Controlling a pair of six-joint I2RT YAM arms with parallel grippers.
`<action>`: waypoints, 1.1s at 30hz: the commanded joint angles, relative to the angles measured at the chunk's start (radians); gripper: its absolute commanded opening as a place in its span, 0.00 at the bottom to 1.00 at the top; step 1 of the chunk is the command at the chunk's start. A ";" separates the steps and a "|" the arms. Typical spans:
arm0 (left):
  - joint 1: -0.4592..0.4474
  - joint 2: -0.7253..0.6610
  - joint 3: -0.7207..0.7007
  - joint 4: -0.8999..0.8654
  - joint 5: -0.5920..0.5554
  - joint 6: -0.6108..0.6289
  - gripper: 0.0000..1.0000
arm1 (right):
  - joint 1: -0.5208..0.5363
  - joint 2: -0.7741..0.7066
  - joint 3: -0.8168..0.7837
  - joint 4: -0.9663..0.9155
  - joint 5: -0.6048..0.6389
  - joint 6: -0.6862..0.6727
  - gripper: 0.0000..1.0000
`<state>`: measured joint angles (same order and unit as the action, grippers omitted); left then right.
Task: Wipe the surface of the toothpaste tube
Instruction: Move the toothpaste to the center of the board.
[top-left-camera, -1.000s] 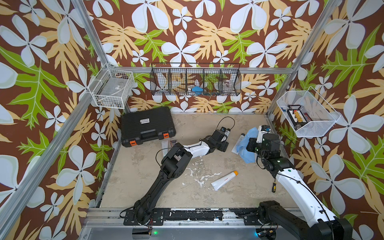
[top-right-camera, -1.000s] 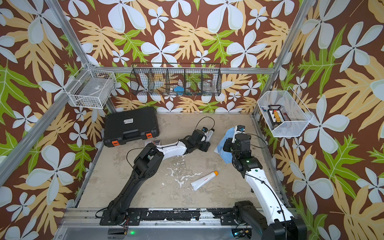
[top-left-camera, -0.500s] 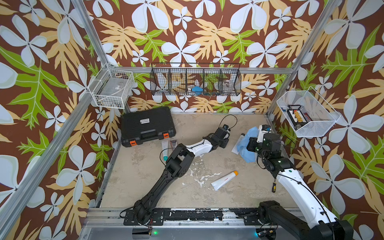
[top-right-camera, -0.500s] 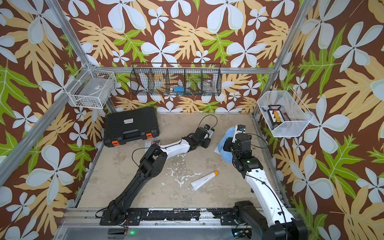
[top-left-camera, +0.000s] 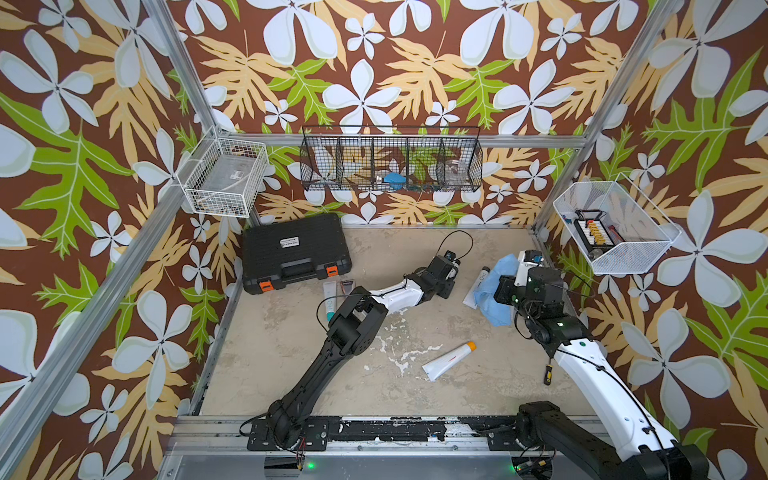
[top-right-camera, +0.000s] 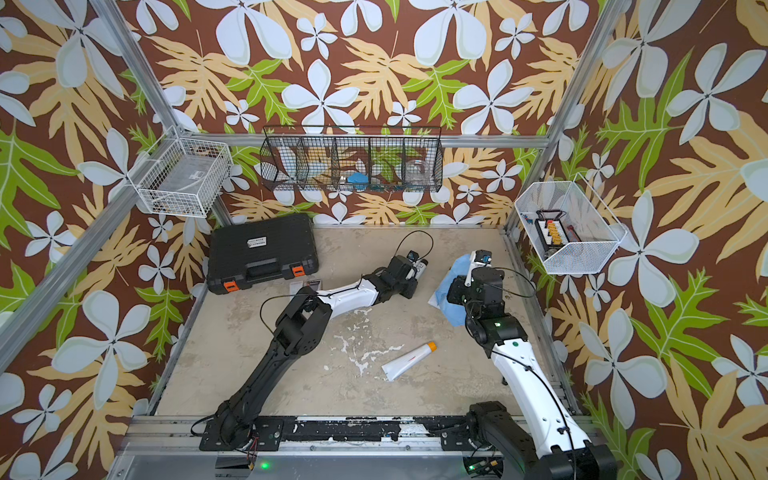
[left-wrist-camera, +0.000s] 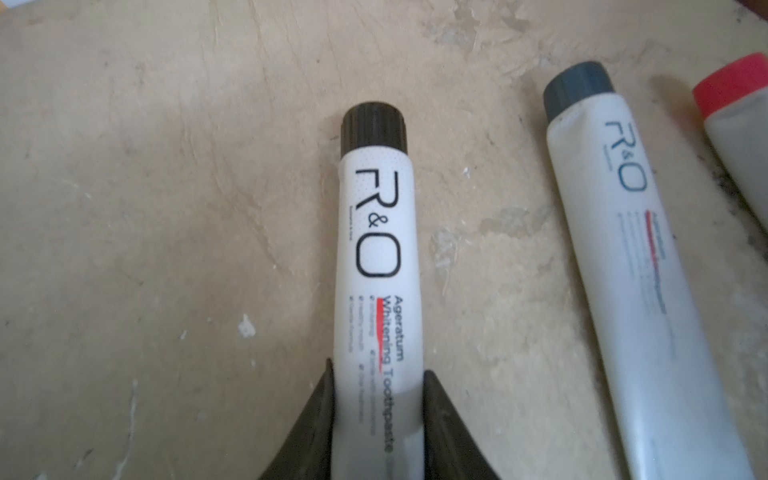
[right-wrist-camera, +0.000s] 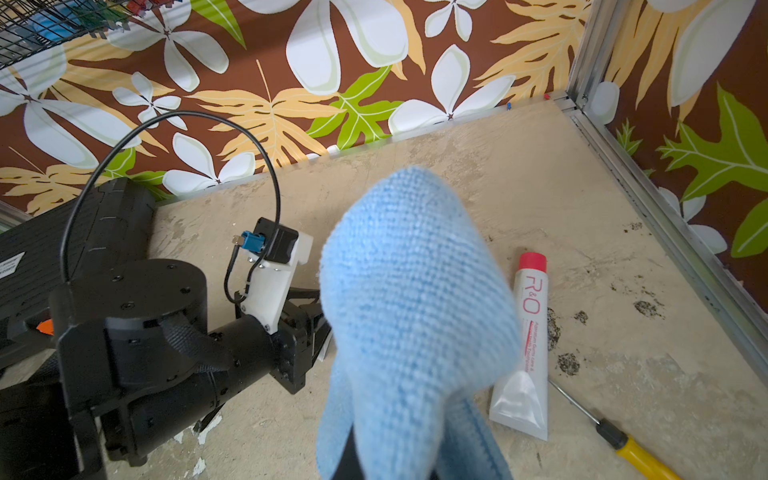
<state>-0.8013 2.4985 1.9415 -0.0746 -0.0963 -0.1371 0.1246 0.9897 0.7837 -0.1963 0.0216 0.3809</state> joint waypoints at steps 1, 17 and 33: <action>0.001 -0.061 -0.088 0.003 -0.004 0.005 0.32 | 0.000 0.004 0.007 0.015 -0.017 -0.004 0.00; 0.080 -0.497 -0.763 0.190 -0.068 -0.115 0.31 | 0.000 0.012 0.001 0.021 -0.078 -0.013 0.00; 0.077 -0.646 -1.018 0.189 -0.032 -0.319 0.58 | 0.000 0.005 -0.016 0.033 -0.101 -0.004 0.00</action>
<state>-0.7219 1.8599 0.9417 0.1600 -0.1677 -0.4046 0.1238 1.0008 0.7658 -0.1867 -0.0788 0.3775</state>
